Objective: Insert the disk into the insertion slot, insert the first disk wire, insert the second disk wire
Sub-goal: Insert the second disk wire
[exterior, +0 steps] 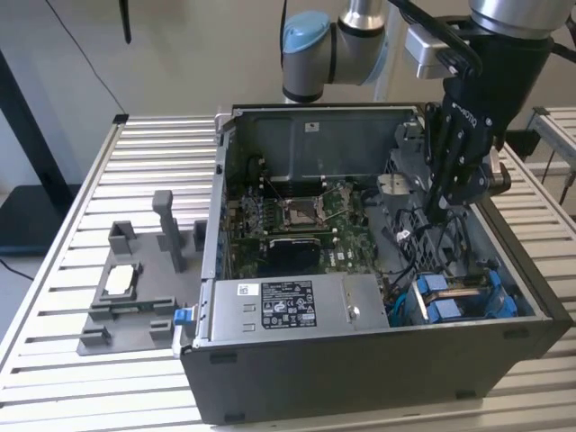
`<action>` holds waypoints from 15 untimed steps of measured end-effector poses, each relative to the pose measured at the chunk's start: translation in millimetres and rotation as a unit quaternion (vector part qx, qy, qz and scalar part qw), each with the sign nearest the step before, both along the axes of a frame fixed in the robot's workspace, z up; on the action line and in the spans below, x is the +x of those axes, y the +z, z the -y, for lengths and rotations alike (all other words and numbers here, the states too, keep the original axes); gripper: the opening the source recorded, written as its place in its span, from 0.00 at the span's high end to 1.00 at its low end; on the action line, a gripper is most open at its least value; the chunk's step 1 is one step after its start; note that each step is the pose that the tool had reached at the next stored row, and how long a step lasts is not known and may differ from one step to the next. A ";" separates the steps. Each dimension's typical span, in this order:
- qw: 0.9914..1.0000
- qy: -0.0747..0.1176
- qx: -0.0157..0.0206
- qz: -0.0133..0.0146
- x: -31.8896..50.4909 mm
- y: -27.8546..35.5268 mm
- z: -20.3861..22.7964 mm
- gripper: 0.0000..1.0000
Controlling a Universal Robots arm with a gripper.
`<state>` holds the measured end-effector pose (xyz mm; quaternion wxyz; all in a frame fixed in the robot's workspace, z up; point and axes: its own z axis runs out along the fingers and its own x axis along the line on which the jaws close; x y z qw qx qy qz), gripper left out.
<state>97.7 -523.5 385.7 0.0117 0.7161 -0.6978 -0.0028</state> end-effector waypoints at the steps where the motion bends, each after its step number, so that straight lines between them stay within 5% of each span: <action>1: 1.000 0.000 0.000 0.000 0.0 -0.1 0.8 0.84; 4: 1.000 0.000 0.000 -0.005 0.2 -0.4 3.1 0.84; 15: 0.999 0.000 0.000 -0.041 11.2 -5.7 17.2 0.84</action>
